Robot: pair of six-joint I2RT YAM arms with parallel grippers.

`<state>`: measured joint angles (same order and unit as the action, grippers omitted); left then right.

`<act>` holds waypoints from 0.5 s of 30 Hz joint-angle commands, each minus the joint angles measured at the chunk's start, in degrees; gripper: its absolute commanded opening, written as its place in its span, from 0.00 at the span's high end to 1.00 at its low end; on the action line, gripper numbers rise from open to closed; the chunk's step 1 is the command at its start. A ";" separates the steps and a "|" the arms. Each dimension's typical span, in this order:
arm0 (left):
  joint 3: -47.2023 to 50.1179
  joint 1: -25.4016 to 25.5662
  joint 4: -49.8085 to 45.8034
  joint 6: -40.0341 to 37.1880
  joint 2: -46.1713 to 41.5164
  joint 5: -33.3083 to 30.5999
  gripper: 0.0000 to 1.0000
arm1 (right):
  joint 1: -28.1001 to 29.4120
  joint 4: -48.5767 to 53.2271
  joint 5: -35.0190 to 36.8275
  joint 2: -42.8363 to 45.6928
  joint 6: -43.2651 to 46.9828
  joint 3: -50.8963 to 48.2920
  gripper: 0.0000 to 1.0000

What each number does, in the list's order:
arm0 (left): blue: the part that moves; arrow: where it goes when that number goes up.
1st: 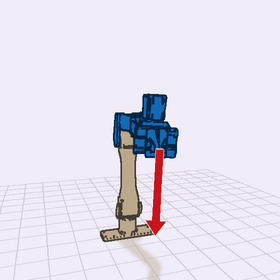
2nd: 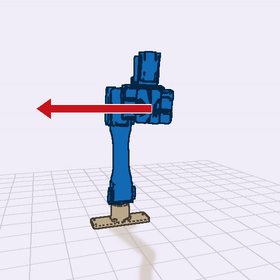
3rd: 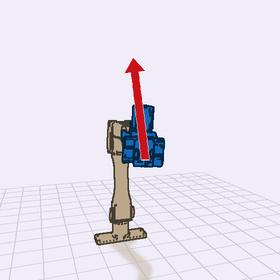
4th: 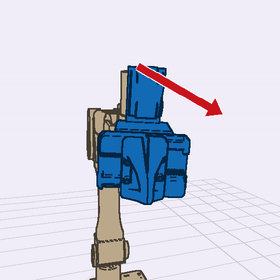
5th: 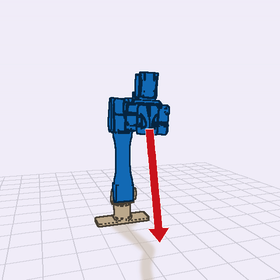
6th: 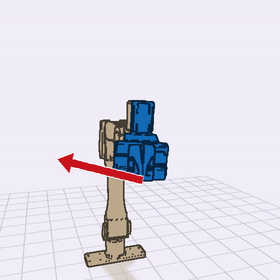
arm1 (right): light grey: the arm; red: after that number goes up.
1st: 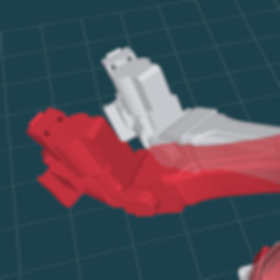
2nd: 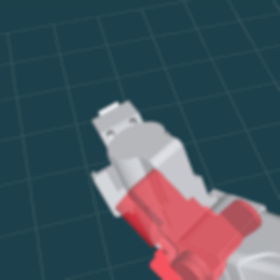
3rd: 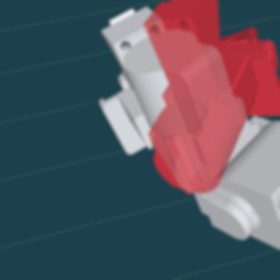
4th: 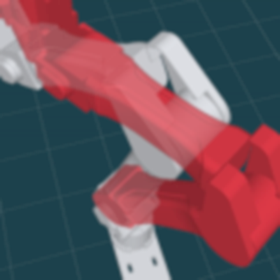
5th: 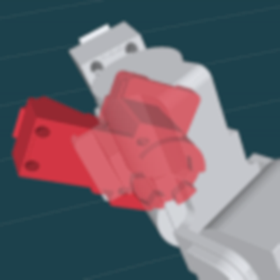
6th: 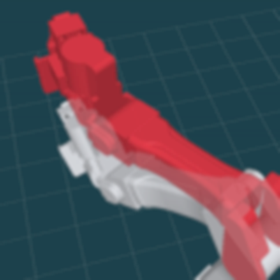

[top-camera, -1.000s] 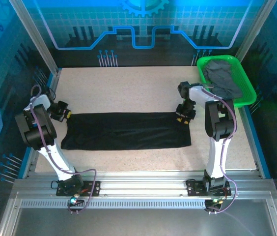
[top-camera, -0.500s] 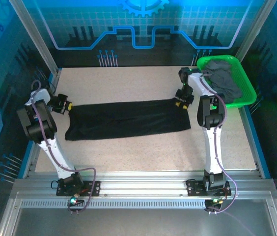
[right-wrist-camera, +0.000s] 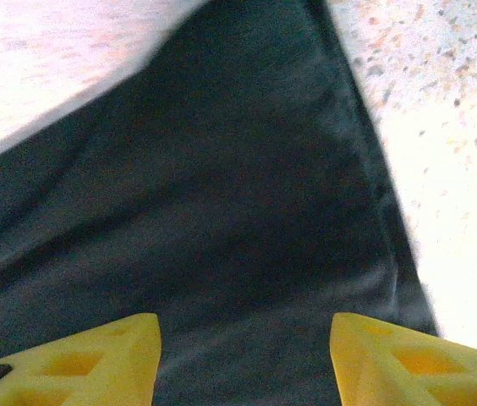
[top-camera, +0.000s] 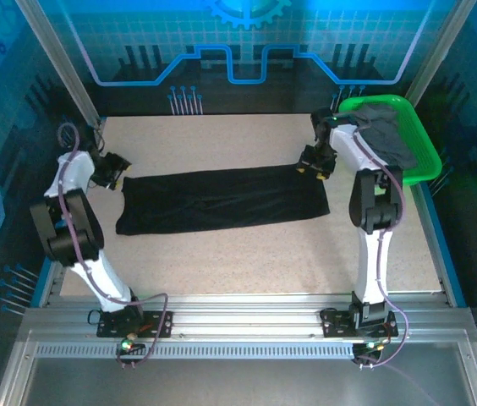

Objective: Fold and stack the t-shirts

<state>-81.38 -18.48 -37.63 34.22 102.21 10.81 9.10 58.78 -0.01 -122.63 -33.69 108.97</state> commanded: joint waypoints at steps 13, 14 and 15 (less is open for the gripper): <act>-7.57 17.34 -4.91 -22.26 15.09 1.09 0.53 | 8.51 -13.06 -12.86 18.77 0.15 -16.33 0.43; -6.82 18.03 -4.79 -22.51 14.75 -0.02 0.53 | 8.82 -13.08 -12.91 19.21 -0.05 -16.69 0.43; -6.39 18.51 -5.05 -22.68 14.62 -1.53 0.53 | 9.09 -13.12 -12.91 19.65 -0.21 -16.98 0.43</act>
<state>-87.72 -1.37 -40.60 14.92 118.24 13.54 17.37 46.96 -10.70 -106.76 -33.01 92.75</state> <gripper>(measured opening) 0.471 0.571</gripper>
